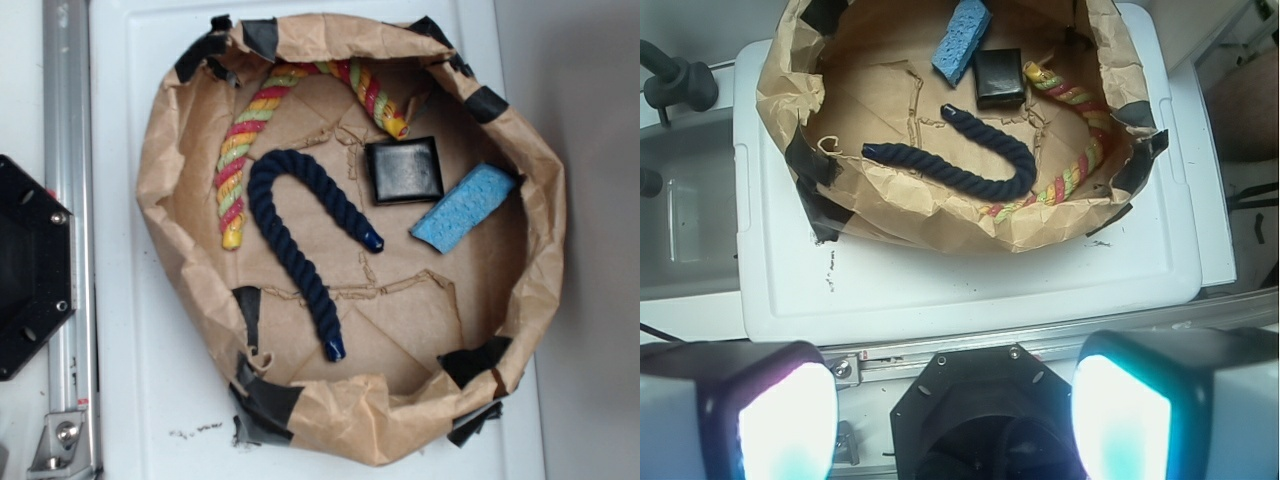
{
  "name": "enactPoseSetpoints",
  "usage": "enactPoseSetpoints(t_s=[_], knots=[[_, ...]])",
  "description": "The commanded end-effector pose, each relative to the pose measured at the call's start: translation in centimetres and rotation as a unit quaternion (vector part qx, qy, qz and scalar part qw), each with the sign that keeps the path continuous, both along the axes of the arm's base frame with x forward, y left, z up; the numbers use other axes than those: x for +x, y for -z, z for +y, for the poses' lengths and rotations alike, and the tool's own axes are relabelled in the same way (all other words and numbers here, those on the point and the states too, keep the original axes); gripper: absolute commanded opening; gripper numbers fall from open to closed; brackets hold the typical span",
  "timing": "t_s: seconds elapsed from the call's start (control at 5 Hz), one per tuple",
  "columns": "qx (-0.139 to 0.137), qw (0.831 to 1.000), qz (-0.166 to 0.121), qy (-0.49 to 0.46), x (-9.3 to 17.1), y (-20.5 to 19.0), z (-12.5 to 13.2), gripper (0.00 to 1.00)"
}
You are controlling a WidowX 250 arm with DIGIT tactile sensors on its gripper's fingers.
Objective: Grab the blue sponge.
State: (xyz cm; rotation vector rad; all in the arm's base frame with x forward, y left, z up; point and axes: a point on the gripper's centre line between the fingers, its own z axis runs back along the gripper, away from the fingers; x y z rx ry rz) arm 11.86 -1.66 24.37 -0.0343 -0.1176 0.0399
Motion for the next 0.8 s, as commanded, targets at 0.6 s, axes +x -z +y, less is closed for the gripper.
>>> enactPoseSetpoints(t_s=[0.6], knots=[[-0.013,0.989,-0.046,-0.139,14.7,10.9,5.3,1.00]])
